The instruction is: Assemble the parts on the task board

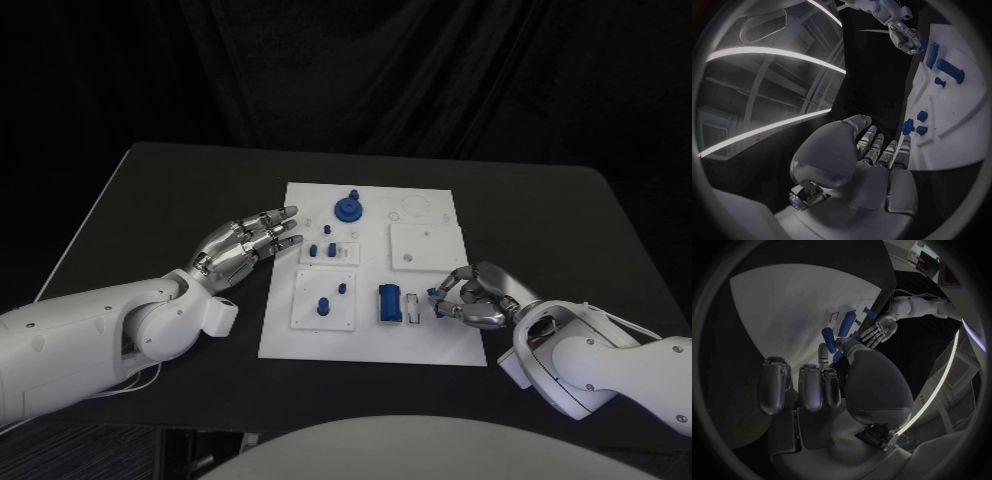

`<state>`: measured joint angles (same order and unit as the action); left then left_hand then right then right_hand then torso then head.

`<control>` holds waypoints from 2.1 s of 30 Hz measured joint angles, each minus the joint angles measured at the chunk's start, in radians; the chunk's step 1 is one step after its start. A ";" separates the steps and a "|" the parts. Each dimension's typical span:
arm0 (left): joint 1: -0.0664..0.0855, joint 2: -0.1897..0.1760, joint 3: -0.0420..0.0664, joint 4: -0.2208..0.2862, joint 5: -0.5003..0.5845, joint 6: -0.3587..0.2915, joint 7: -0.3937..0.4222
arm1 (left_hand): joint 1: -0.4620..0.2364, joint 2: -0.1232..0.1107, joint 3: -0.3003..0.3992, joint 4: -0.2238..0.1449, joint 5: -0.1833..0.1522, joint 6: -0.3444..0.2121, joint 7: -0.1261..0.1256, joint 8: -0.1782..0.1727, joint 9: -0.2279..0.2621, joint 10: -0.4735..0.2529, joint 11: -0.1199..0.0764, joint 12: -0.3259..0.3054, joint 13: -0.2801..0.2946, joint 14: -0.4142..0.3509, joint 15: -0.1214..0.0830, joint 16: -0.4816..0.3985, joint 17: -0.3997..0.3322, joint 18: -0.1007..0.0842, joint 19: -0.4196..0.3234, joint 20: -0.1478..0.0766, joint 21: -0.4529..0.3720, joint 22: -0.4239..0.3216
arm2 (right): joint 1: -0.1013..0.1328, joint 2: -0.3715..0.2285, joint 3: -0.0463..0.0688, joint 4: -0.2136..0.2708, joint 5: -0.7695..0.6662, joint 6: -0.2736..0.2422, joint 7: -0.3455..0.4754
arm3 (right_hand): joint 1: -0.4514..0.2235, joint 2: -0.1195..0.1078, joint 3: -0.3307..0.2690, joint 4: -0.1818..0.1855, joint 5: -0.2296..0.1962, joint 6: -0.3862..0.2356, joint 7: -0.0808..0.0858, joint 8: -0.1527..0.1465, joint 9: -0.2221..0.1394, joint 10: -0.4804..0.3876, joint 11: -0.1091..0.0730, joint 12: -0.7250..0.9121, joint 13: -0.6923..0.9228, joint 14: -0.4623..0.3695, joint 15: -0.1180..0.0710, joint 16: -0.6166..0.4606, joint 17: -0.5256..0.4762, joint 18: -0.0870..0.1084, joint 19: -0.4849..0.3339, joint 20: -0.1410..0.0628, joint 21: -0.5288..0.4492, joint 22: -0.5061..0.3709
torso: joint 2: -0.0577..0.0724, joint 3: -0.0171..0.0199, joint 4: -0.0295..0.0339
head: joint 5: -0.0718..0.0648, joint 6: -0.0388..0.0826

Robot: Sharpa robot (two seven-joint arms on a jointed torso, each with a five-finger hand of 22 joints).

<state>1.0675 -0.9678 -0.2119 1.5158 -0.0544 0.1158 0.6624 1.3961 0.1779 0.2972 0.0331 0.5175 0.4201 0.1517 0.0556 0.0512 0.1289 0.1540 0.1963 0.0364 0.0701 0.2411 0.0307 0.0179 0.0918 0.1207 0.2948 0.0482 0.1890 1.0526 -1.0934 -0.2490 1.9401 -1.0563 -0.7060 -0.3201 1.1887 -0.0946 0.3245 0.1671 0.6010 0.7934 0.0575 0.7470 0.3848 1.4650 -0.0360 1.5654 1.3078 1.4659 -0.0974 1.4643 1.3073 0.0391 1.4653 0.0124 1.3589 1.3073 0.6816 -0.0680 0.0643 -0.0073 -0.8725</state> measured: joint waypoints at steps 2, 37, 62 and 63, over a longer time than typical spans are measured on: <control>0.000 0.000 0.000 0.000 0.000 0.000 0.000 | 0.000 0.000 0.000 0.000 0.000 0.000 0.000 0.000 0.000 0.000 0.000 0.000 0.000 0.000 0.000 0.000 0.000 0.000 0.000 0.000 0.000 0.000 | 0.000 0.004 0.000 0.000 0.043 -0.010 0.013 | 0.000 0.001 -0.001 0.004 -0.003 0.000 0.000 0.000 0.006 0.000 0.000 0.000 0.000 0.000 0.000 0.000 0.000 0.000 0.000 0.000 0.000 0.000 | 0.000 0.0000 0.0004 | 0.000 0.000; 0.000 0.005 0.000 0.000 0.000 0.000 -0.003 | -0.004 -0.004 0.005 0.000 0.005 0.000 0.000 0.000 0.000 0.004 0.004 0.000 0.000 0.000 0.000 0.000 0.000 0.000 0.000 0.000 0.000 0.000 | 0.000 0.083 0.000 -0.057 0.244 0.012 0.039 | -0.038 0.020 -0.020 0.016 -0.067 0.012 -0.012 -0.028 0.034 0.000 0.000 0.000 0.000 0.000 0.000 -0.008 0.000 0.000 0.000 0.000 -0.012 0.000 | 0.000 -0.0012 0.0009 | -0.002 0.000; -0.001 0.008 0.000 -0.005 0.000 0.002 -0.005 | -0.004 -0.004 0.008 0.003 0.004 0.000 0.000 0.000 -0.001 0.004 0.003 0.000 0.000 0.000 0.000 0.000 0.000 0.000 0.000 0.000 0.000 0.000 | 0.000 0.090 0.000 -0.070 0.196 0.075 -0.031 | -0.117 0.030 -0.105 0.055 -0.266 -0.018 0.004 -0.062 0.073 0.000 0.015 0.000 0.000 0.000 0.008 -0.016 -0.014 0.000 0.001 0.006 -0.028 0.001 | -0.001 -0.0007 -0.0002 | 0.002 0.000; -0.001 0.008 0.000 -0.005 0.000 0.002 -0.005 | -0.004 -0.004 0.008 0.003 0.005 0.000 0.000 0.000 -0.001 0.003 0.003 0.000 0.000 0.000 0.000 0.000 0.000 0.000 0.000 0.000 0.000 0.000 | 0.000 0.091 0.000 -0.071 0.196 0.075 -0.032 | -0.119 0.030 -0.108 0.058 -0.271 -0.018 0.004 -0.063 0.074 0.000 0.015 0.000 0.000 0.000 0.008 -0.016 -0.016 0.000 0.000 0.007 -0.028 0.001 | -0.001 -0.0007 -0.0002 | 0.002 0.000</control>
<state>1.0667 -0.9597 -0.2122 1.5111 -0.0544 0.1181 0.6576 1.3921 0.1739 0.3054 0.0359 0.5220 0.4200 0.1518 0.0552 0.0507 0.1324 0.1574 0.1963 0.0360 0.0701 0.2411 0.0306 0.0176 0.0917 0.1206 0.2947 0.0482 0.1889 1.0521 -1.0026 -0.2491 1.8691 -0.8607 -0.6306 -0.3520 1.0695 -0.0645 0.2167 0.2248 0.3301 0.7753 0.0611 0.6843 0.4593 1.4647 -0.0211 1.5654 1.3074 1.4656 -0.0898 1.4480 1.2916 0.0391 1.4653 0.0199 1.3308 1.3079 0.6810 -0.0686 0.0641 -0.0051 -0.8725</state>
